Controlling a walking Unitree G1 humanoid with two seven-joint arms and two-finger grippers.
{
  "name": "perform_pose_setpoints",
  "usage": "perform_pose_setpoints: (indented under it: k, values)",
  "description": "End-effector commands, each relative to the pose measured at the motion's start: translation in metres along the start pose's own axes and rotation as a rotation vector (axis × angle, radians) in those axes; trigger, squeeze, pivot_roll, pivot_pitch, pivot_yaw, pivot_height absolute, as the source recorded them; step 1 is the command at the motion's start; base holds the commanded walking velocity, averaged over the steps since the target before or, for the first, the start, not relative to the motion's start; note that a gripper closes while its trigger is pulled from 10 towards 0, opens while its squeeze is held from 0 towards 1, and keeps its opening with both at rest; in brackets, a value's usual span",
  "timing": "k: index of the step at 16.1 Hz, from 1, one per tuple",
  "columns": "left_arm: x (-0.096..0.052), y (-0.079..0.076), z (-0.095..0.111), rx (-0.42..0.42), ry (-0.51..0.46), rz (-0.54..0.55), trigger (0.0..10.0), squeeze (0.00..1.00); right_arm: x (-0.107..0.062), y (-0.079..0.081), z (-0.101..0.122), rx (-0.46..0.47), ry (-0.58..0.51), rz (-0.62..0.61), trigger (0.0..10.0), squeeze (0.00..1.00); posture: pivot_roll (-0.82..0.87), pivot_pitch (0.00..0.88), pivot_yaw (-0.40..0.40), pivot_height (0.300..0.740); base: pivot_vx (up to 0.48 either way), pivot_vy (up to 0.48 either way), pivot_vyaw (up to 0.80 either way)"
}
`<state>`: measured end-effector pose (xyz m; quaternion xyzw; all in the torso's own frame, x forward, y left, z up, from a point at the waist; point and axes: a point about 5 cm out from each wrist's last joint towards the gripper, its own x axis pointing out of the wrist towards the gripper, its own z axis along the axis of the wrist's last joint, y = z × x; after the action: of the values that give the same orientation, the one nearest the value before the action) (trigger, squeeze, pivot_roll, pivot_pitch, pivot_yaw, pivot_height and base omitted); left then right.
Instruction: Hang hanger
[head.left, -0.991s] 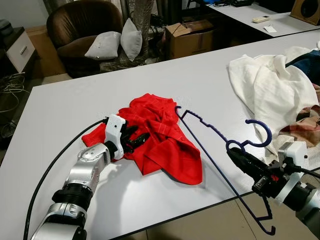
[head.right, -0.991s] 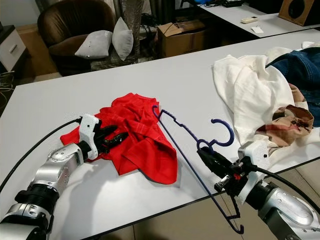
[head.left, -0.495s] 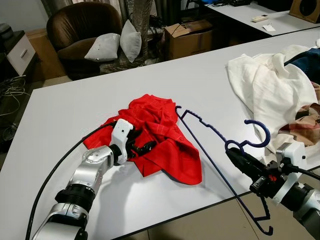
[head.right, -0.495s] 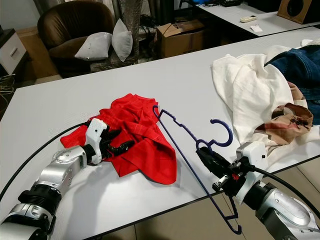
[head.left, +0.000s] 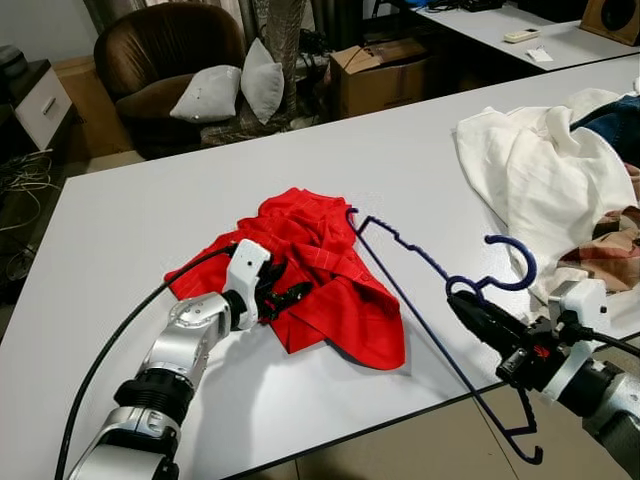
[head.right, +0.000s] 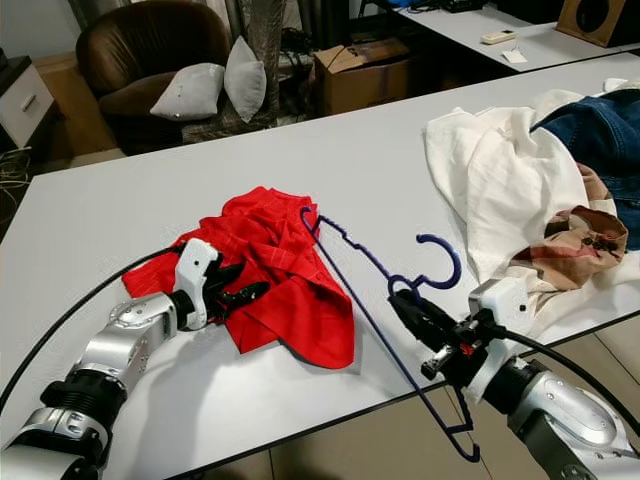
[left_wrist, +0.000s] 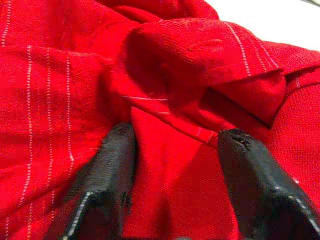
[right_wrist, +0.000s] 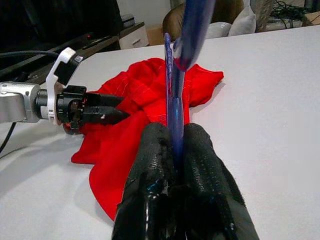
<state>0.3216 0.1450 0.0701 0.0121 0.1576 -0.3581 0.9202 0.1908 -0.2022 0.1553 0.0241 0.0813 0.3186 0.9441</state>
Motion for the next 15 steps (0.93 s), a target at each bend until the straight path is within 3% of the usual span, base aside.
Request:
perform_pose_setpoints:
  k: [1, 8, 11, 15]
  values:
    - [-0.003, 0.003, 0.001, -0.005, -0.008, 0.011, 0.0, 0.0, 0.005, 0.002, 0.001, -0.005, -0.006, 0.022, 10.0, 0.0, -0.15, 0.0, 0.128, 0.74, 0.0, 0.0, 0.0]
    - [-0.011, 0.015, 0.015, 0.029, -0.017, 0.038, 0.0, 0.0, 0.014, 0.008, -0.002, -0.016, 0.04, 0.061, 10.0, 0.0, -0.13, 0.0, 0.123, 0.74, 0.0, 0.0, 0.0]
    - [-0.011, 0.02, 0.055, 0.141, -0.068, 0.019, 0.0, 0.0, 0.022, 0.017, -0.016, 0.006, 0.12, 0.081, 10.0, 0.0, -0.12, 0.0, 0.119, 0.74, 0.0, 0.0, 0.0]
    - [-0.014, 0.017, 0.108, 0.267, -0.141, -0.018, 0.0, 0.0, 0.033, 0.021, -0.019, 0.038, 0.127, 0.081, 10.0, 0.0, -0.1, 0.0, 0.114, 0.74, 0.0, 0.0, 0.0]
